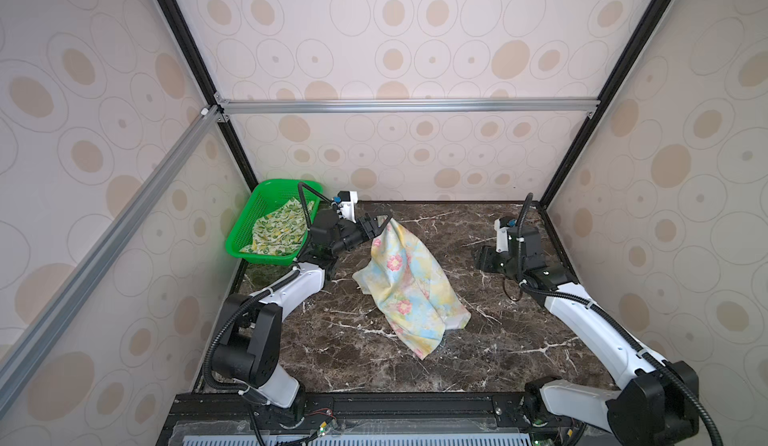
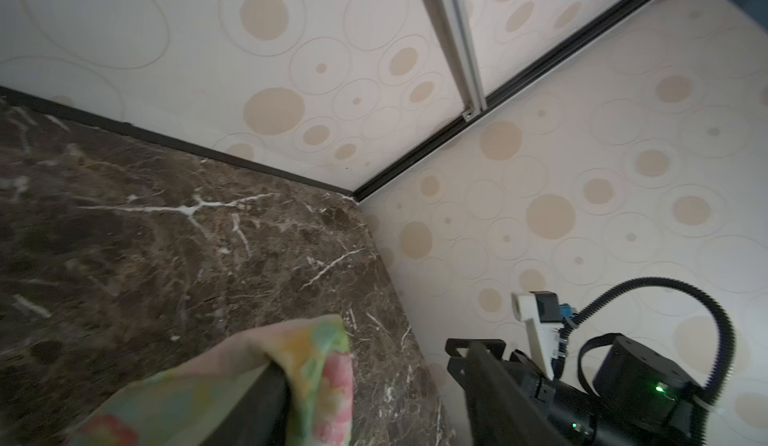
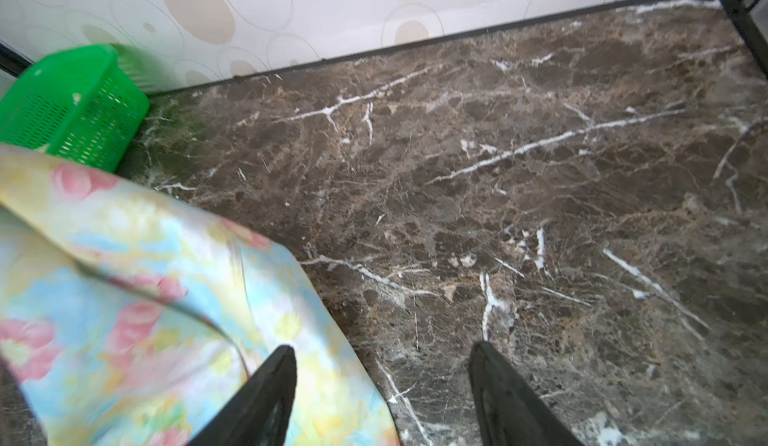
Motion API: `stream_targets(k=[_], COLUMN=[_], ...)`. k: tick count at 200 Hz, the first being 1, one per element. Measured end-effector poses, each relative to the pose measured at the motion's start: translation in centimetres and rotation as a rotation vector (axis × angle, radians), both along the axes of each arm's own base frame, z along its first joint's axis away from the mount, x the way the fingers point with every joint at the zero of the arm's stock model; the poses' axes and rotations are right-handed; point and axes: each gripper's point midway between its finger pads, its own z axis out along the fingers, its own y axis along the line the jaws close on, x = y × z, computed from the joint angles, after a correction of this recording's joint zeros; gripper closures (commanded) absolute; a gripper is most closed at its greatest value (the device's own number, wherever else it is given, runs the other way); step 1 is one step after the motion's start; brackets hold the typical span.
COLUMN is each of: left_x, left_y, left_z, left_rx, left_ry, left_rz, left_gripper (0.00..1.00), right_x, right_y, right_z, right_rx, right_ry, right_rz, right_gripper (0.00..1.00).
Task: Fold and stack the skirts
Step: 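Lay the floral skirt on the table center and release the left gripper, then grasp the near skirt hem with the left gripper while the right grasps another corner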
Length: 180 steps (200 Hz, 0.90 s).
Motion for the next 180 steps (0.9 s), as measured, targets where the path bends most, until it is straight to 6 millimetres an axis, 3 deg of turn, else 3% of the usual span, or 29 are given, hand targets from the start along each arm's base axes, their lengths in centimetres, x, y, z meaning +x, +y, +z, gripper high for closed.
stream_targets(k=[13, 48, 85, 107, 126, 160, 180], left_x=[0.5, -0.4, -4.6, -7.7, -10.3, -17.7, -21.3], left_y=[0.9, 3.8, 7.0, 7.7, 6.0, -0.4, -3.2], left_z=[-1.1, -2.0, 0.6, 0.4, -2.1, -11.1, -14.1], left_rx=[0.055, 0.239, 0.389, 0.42, 0.43, 0.463, 0.487], left_ry=[0.009, 0.024, -0.025, -0.022, 0.019, 0.201, 0.267], left_rz=[0.039, 0.142, 0.231, 0.229, 0.158, -0.091, -0.203], left_gripper=[0.13, 0.11, 0.12, 0.13, 0.14, 0.14, 0.14], right_x=[-0.4, -1.8, -4.4, -5.8, -6.3, -6.8, -7.2], right_y=[-0.1, -0.5, -0.8, -0.1, 0.3, 0.5, 0.6], right_z=[-1.3, -4.2, -8.3, -9.7, -10.5, -11.8, -12.3], right_rx=[-0.01, -0.017, -0.025, -0.021, -0.009, 0.006, 0.017], right_ry=[0.045, 0.147, 0.269, 0.325, 0.358, 0.406, 0.423], right_rz=[-0.004, -0.02, -0.032, -0.008, -0.003, -0.004, -0.006], right_gripper=[0.32, 0.32, 0.33, 0.33, 0.33, 0.33, 0.33])
